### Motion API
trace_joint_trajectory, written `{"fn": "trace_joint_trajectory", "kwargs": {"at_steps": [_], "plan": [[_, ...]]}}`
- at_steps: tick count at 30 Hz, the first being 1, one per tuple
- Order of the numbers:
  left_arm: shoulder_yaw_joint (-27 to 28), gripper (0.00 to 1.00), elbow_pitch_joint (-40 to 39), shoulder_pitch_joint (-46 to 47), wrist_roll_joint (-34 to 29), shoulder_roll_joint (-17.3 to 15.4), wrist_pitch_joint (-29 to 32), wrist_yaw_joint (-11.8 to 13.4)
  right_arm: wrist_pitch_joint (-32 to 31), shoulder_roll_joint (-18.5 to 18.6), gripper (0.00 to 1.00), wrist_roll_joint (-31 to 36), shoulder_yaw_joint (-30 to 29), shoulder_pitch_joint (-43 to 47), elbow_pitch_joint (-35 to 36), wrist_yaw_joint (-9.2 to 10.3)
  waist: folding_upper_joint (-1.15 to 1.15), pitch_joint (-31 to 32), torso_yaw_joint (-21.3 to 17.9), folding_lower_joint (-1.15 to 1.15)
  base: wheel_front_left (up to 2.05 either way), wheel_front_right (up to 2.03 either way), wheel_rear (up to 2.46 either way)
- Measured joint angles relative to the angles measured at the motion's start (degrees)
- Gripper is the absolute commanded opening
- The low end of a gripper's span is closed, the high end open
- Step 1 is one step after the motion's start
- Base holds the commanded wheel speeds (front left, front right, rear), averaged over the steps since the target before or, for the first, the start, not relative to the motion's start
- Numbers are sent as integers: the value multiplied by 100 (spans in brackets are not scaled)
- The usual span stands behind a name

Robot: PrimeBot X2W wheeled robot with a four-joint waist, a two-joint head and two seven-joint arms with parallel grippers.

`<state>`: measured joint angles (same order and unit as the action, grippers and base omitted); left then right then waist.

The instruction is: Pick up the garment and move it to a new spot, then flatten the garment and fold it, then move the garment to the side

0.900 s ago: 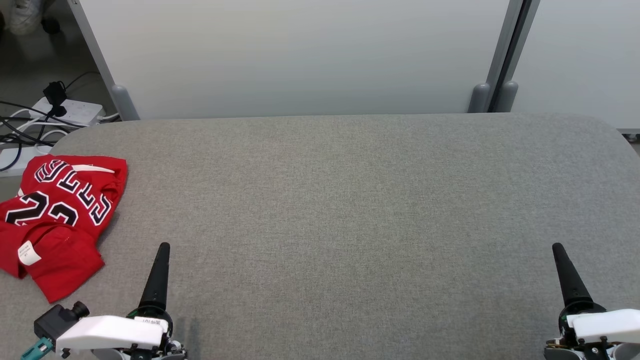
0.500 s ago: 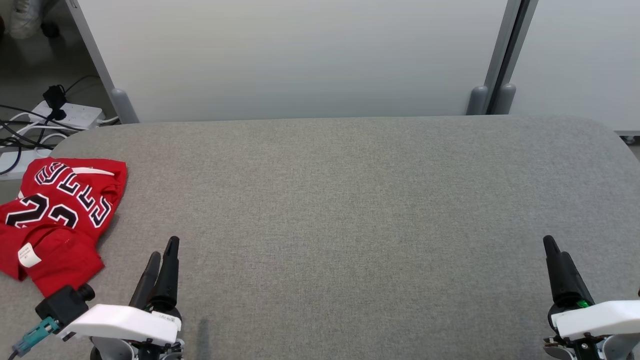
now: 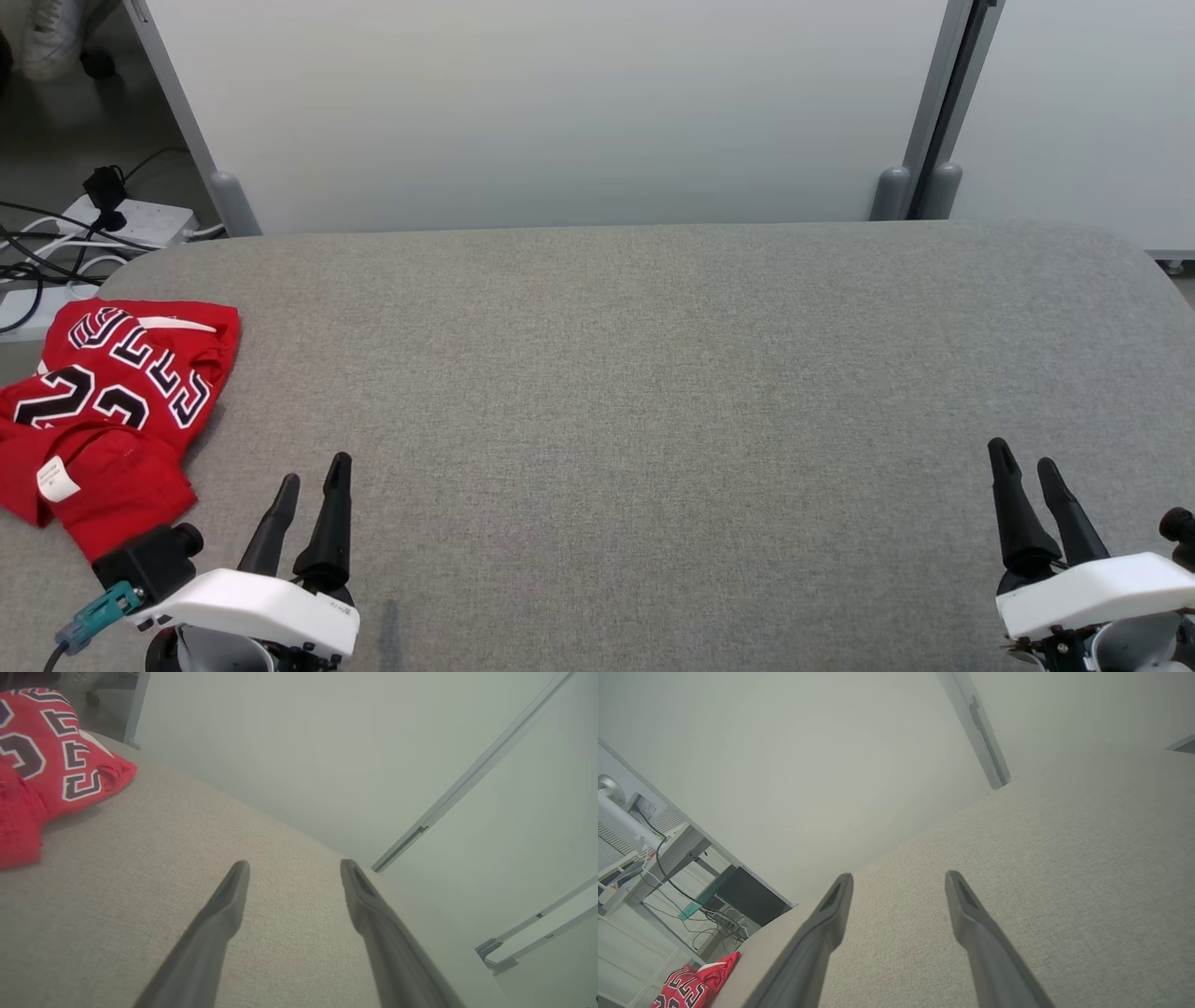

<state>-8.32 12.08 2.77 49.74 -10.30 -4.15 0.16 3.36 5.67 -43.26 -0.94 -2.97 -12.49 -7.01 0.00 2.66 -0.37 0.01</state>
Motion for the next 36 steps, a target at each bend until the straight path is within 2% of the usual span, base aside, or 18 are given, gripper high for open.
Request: {"fn": "trace_joint_trajectory", "kwargs": {"at_steps": [14,36], "plan": [[-218,100,275,-1,-817,-148,-258,193,263,5,100,1206,23,7,-188,-1,0,73,-11,0,0,0,0],[-446,100,680,1,-1559,-229,-601,246,628,-21,100,2519,16,8,-535,-4,0,132,-10,0,0,0,0]]}}
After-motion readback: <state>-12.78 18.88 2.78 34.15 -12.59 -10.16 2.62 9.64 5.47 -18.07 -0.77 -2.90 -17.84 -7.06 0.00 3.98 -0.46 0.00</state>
